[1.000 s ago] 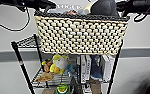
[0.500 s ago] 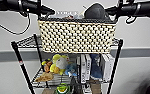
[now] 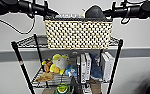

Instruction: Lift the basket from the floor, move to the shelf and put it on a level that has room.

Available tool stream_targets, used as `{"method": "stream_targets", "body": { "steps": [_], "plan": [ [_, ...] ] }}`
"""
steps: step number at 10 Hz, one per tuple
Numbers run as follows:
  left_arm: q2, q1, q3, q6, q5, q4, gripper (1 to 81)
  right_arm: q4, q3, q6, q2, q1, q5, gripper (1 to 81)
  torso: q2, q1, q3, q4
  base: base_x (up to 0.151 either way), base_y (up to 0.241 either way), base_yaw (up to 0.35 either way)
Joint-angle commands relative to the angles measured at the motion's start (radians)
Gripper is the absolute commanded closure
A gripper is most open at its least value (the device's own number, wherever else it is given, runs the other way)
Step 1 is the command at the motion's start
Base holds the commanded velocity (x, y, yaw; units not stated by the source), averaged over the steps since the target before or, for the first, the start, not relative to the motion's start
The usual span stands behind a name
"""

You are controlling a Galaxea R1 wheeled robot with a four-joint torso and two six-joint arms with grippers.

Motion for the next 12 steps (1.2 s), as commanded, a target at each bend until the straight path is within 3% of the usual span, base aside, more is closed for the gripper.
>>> {"method": "stream_targets", "body": {
  "steps": [1,5,8,12],
  "plan": [
    [0.108,-0.141,-0.128,0.013,0.031,0.024,81.1,-0.015,-0.141,-0.016,0.078,0.134,-0.079,81.1,0.0,0.0,0.0,0.0,0.0,0.0,0.0],
    [0.131,-0.129,-0.229,0.013,0.084,0.061,81.1,-0.017,-0.193,-0.05,0.098,0.111,-0.09,81.1,0.0,0.0,0.0,0.0,0.0,0.0,0.0],
    [0.153,-0.07,-0.295,0.014,0.097,0.12,81.1,-0.065,-0.242,-0.051,0.119,0.06,-0.093,81.1,0.0,0.0,0.0,0.0,0.0,0.0,0.0],
    [0.151,-0.053,-0.285,0.017,0.097,0.121,81.1,-0.071,-0.265,-0.053,0.122,0.045,-0.109,81.1,-0.001,-0.001,0.0,0.0,0.0,0.0,0.0]
  ]
}}
